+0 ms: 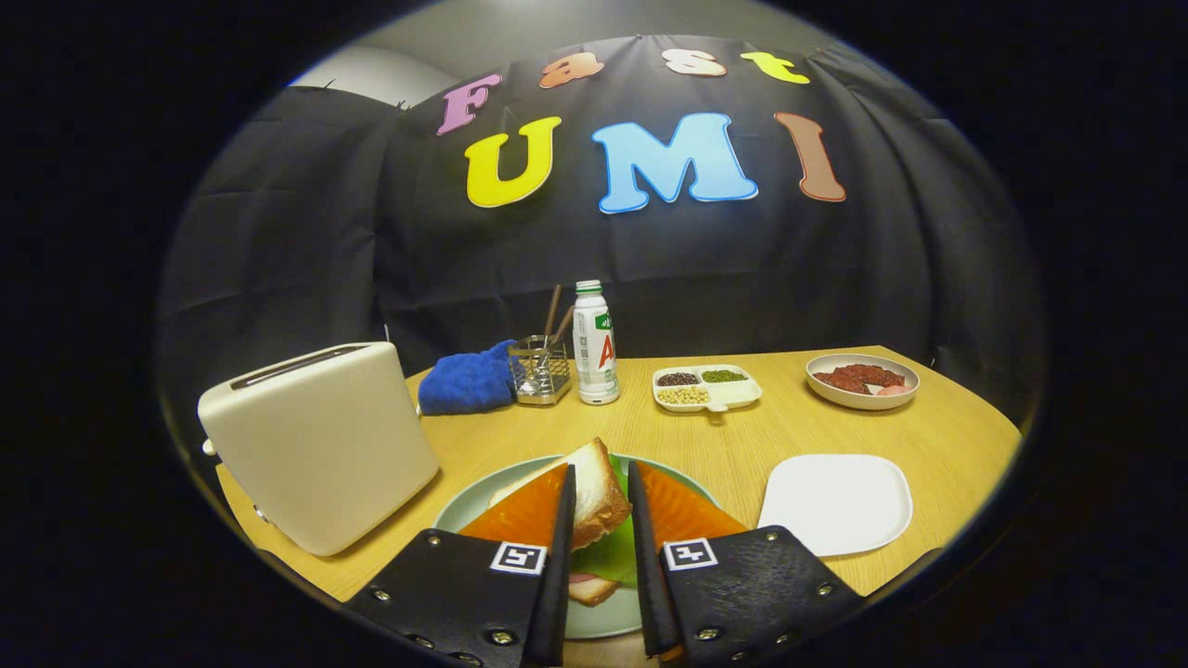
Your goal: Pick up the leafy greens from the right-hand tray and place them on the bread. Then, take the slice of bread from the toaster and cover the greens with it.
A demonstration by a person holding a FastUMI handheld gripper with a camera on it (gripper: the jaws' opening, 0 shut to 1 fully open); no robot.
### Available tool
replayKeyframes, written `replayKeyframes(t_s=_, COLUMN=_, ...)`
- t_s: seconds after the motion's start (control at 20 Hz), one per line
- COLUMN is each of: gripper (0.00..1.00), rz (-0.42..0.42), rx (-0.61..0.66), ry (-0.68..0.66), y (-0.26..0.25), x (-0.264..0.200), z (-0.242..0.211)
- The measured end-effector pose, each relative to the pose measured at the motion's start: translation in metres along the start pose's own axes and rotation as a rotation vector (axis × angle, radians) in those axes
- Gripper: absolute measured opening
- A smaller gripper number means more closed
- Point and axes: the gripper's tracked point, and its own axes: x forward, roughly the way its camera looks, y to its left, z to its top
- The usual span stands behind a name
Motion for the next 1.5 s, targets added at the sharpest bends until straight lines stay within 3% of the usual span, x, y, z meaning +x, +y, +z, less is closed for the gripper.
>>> replayKeyframes(t_s=0.3, gripper=0.32, rz=-0.035, rx=-0.023, ry=0.014, y=-0.014, x=0.005, z=-0.003)
replayKeyframes(t_s=0.45, gripper=0.34, rz=-0.110, rx=-0.080, ry=0.034, y=-0.035, x=0.005, z=-0.007)
replayKeyframes(t_s=0.9, gripper=0.34, rz=-0.141, rx=-0.133, ry=-0.051, y=-0.060, x=-0.015, z=0.019)
replayKeyframes(t_s=1.3, gripper=0.40, rz=-0.227, rx=-0.171, ry=-0.065, y=-0.128, x=-0.048, z=0.038)
replayKeyframes(t_s=1.5, gripper=0.40, rz=-0.240, rx=-0.102, ry=-0.069, y=-0.158, x=-0.061, z=0.044)
